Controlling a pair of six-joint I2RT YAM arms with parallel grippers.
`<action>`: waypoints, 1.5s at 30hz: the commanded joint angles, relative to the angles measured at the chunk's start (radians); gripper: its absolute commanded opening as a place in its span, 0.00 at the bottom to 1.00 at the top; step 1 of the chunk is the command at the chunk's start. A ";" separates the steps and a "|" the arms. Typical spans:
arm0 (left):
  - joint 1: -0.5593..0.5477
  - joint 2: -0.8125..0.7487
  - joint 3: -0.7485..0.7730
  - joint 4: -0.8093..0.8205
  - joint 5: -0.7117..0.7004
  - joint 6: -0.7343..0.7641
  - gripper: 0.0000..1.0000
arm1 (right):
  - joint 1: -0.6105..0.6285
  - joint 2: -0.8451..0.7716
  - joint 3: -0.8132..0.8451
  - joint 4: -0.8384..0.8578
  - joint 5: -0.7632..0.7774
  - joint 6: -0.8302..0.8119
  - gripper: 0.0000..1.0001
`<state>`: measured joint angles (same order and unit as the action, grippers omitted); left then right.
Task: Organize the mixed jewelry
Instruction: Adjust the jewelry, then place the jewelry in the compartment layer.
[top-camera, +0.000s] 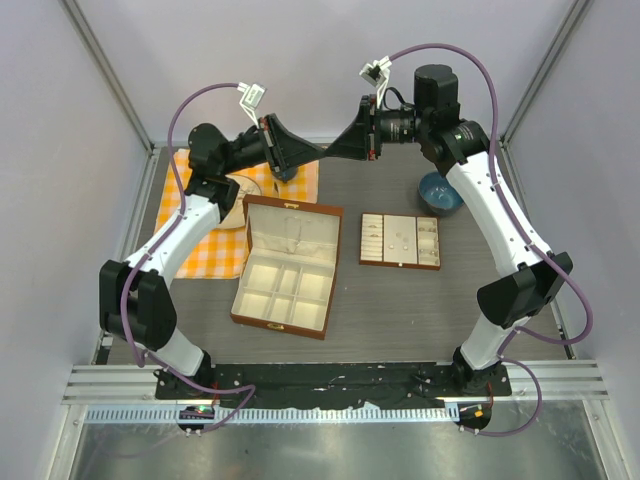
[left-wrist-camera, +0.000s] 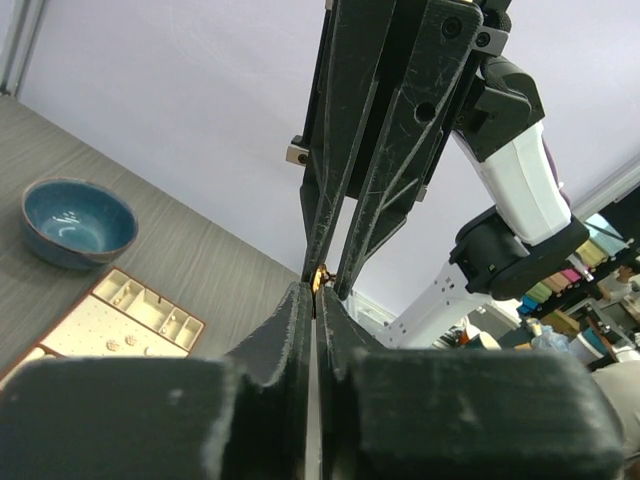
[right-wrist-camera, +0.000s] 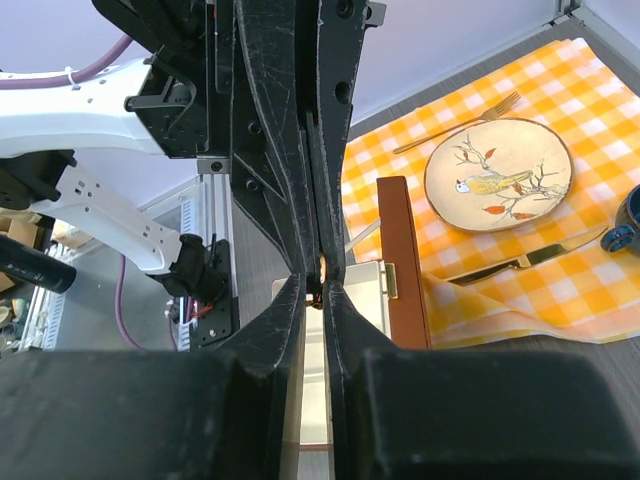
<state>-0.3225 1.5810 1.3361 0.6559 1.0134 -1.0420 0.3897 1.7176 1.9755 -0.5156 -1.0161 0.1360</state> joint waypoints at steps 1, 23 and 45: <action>-0.003 -0.036 0.003 0.070 -0.006 -0.016 0.15 | 0.000 -0.029 0.000 0.043 0.017 -0.002 0.01; 0.232 -0.111 0.044 -0.010 0.028 -0.055 0.61 | -0.026 0.103 0.186 -0.612 0.657 -0.668 0.01; 0.307 -0.133 0.015 -0.027 0.060 -0.043 0.60 | -0.011 0.209 -0.254 -0.408 0.919 -1.063 0.01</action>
<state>-0.0250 1.4807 1.3457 0.6113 1.0595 -1.0954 0.3672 1.8900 1.7138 -1.0134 -0.1268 -0.8906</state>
